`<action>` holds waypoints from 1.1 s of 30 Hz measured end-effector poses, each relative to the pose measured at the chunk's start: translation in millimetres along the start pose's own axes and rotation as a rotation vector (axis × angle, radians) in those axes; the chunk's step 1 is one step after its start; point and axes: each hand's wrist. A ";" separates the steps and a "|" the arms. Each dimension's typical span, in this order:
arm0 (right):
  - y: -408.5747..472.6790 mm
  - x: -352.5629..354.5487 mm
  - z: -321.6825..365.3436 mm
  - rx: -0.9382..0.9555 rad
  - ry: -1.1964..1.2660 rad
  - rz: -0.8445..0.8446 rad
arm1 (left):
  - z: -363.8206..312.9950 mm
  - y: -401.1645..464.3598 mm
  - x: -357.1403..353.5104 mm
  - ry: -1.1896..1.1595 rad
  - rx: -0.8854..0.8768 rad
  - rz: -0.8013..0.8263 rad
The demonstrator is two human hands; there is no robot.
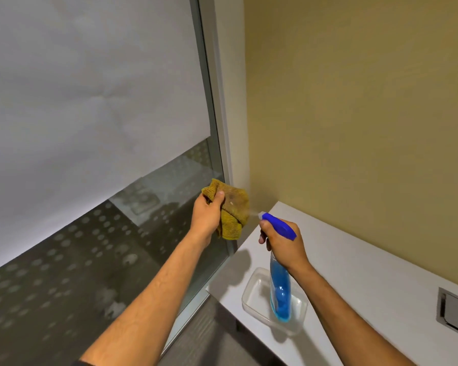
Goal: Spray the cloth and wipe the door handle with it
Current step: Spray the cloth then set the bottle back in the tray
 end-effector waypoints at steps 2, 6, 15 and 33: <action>1.3 -1.6 12.0 0.021 0.017 -0.017 | -3.8 -4.0 2.9 0.011 -0.024 -0.013; 3.9 -6.1 31.8 0.125 0.031 0.024 | -6.6 -8.0 3.6 0.028 -0.052 -0.023; -3.4 -7.3 -5.4 0.002 0.002 0.041 | -14.0 -11.4 6.0 0.019 -0.056 -0.067; -6.0 5.2 -136.6 -0.059 0.032 0.123 | 70.0 -40.4 -4.4 0.152 0.047 -0.040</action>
Point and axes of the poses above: each hand's wrist, its own y-axis towards the middle knuckle, its own x-axis out of the back of the hand, z = x × y, and after that the axes turned 3 degrees about -y, right-handed
